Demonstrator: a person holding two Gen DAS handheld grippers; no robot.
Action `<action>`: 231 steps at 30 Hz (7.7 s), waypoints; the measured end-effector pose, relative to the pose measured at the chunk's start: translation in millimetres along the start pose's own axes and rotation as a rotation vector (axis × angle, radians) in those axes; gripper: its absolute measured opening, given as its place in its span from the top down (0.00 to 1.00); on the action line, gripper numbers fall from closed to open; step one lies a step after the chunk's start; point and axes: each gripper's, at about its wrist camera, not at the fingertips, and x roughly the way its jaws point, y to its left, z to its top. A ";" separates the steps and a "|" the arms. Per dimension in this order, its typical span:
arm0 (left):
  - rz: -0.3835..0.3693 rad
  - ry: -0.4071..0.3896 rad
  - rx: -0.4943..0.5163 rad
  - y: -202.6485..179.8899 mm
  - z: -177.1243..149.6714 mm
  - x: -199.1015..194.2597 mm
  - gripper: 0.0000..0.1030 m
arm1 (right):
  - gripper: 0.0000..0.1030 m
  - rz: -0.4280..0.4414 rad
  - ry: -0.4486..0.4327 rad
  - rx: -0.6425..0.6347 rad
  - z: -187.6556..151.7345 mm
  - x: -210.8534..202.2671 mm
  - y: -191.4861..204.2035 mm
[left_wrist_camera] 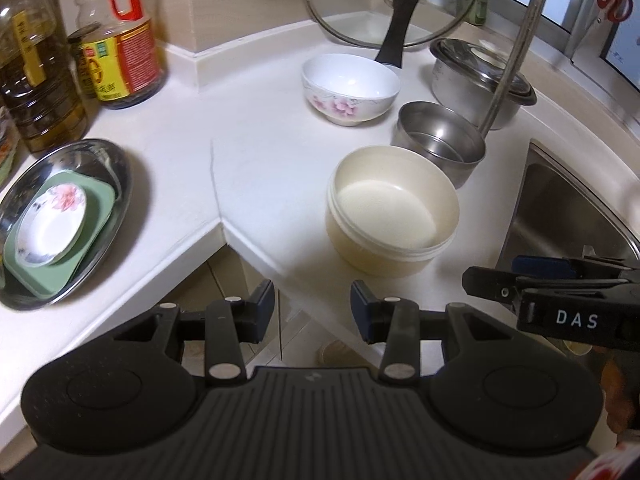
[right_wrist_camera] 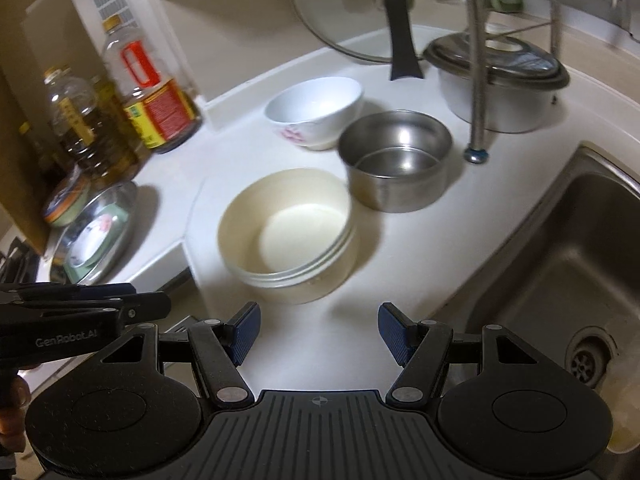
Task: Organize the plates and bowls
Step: 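Move the right tool toward the cream bowl stack beside the steel pot, then close the right tool on the cream bowl rim and lift it, then carry the cream bowl onto the white floral bowl and lower it, then open the right tool and withdraw from the bowl stack, then move the right tool toward the small steel pot's rim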
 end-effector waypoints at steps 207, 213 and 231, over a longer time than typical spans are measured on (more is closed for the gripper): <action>-0.091 -0.052 0.083 20.6 108.5 44.9 0.62 | 0.43 -0.051 -0.070 0.030 75.3 49.5 7.9; -0.091 -0.033 0.087 16.7 95.2 41.4 0.62 | 0.42 -0.061 -0.050 0.036 63.4 45.3 5.9; -0.094 0.005 0.098 -2.8 74.3 41.7 0.62 | 0.42 -0.103 -0.007 0.046 41.1 38.0 -10.6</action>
